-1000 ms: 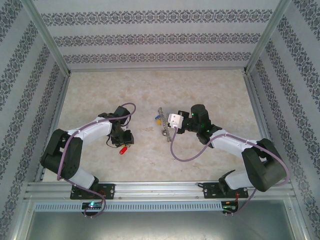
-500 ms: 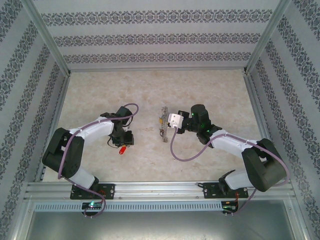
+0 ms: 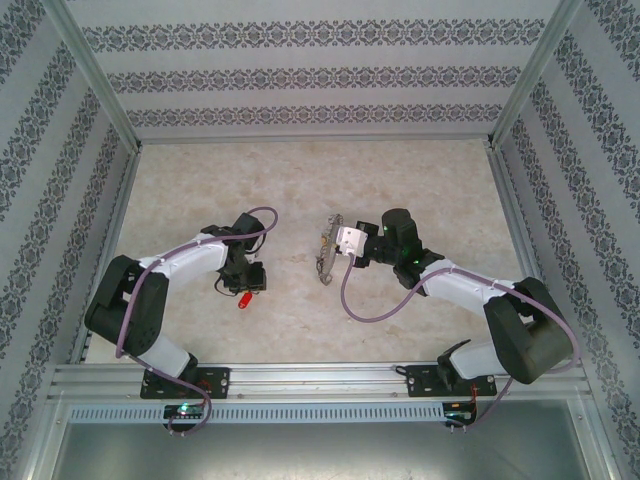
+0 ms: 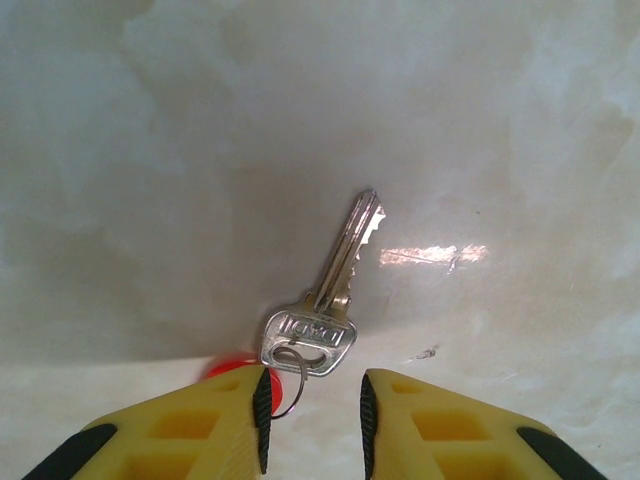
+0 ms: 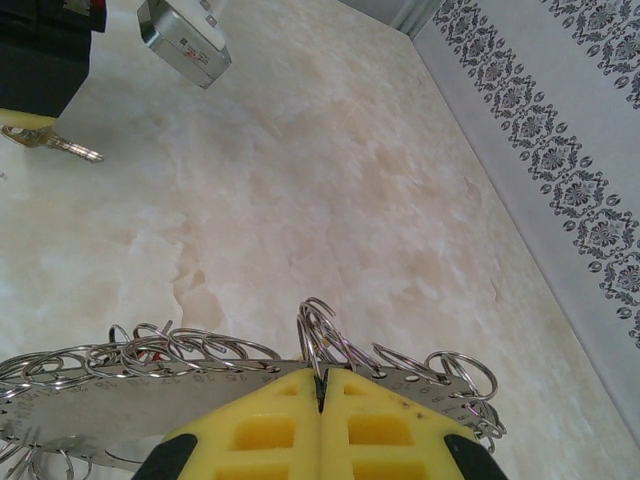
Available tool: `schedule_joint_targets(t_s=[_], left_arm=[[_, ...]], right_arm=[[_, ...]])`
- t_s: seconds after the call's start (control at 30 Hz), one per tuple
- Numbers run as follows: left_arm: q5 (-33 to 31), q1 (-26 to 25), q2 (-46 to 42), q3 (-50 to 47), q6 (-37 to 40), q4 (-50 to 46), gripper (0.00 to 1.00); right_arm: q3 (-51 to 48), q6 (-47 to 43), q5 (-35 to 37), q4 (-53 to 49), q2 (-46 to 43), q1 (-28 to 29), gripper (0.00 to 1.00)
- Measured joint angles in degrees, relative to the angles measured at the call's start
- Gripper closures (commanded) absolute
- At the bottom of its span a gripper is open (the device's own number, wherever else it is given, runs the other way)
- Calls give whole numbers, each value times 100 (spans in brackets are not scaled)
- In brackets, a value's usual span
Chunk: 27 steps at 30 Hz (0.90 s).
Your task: Put the keys on the keyring
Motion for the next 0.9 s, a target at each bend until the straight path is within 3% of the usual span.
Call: schedule_joint_targets(t_s=[0.23, 0.4, 0.73, 0.9], left_arm=[[-131, 0, 72, -2, 17, -68, 66], [-208, 0, 74, -2, 33, -127, 79], [-212, 0, 74, 0, 83, -181, 81], [-201, 0, 74, 22, 105, -258, 92]], right_arm=[[0, 0, 0, -31, -24, 0, 100], [0, 13, 0, -42, -26, 2, 100], [0, 20, 0, -63, -35, 0, 100], [0, 37, 0, -63, -35, 0, 100]])
